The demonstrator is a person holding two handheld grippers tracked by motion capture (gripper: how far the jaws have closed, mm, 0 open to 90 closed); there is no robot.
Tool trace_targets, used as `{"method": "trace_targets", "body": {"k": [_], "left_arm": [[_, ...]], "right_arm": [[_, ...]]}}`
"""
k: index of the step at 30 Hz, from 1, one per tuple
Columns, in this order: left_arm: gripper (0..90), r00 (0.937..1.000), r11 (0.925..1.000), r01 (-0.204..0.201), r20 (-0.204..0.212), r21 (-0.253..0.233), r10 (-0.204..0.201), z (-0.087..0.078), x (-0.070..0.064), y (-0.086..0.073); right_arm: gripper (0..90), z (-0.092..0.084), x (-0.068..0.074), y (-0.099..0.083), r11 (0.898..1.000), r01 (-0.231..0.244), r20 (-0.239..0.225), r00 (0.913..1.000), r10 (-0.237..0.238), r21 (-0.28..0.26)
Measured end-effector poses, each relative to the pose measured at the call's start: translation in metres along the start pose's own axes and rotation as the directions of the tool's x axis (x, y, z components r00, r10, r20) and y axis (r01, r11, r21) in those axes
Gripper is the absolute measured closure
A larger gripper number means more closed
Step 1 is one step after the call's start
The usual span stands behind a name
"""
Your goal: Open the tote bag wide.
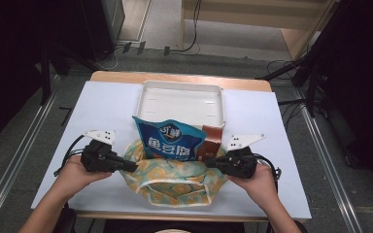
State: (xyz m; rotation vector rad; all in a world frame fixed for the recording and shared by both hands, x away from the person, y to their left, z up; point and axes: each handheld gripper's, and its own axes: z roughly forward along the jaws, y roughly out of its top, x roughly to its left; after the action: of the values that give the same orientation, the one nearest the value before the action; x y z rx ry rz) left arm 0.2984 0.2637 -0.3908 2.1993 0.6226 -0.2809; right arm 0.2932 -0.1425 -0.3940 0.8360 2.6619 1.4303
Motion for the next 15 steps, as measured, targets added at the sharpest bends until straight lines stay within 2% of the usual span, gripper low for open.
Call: {"method": "trace_targets", "body": {"k": [8,12,15], "left_arm": [[90.0,0.9995,0.9991,0.018,0.023,0.038,-0.019,0.012,0.002,-0.009],[90.0,0.9994,0.9967,0.022,0.025,0.078,-0.024,0.02,0.005,-0.012],[90.0,0.9992,0.9958,0.024,0.03,0.088,-0.026,0.024,0.007,-0.013]], "right_arm": [[89.3,0.007,0.002,-0.006,0.999,0.018,-0.03,0.9994,-0.017,0.032],[88.4,0.005,0.004,-0.013,0.999,0.011,-0.034,0.9994,-0.01,0.036],[88.0,0.003,0.003,-0.017,0.999,0.0,-0.032,0.9995,0.001,0.038]]}}
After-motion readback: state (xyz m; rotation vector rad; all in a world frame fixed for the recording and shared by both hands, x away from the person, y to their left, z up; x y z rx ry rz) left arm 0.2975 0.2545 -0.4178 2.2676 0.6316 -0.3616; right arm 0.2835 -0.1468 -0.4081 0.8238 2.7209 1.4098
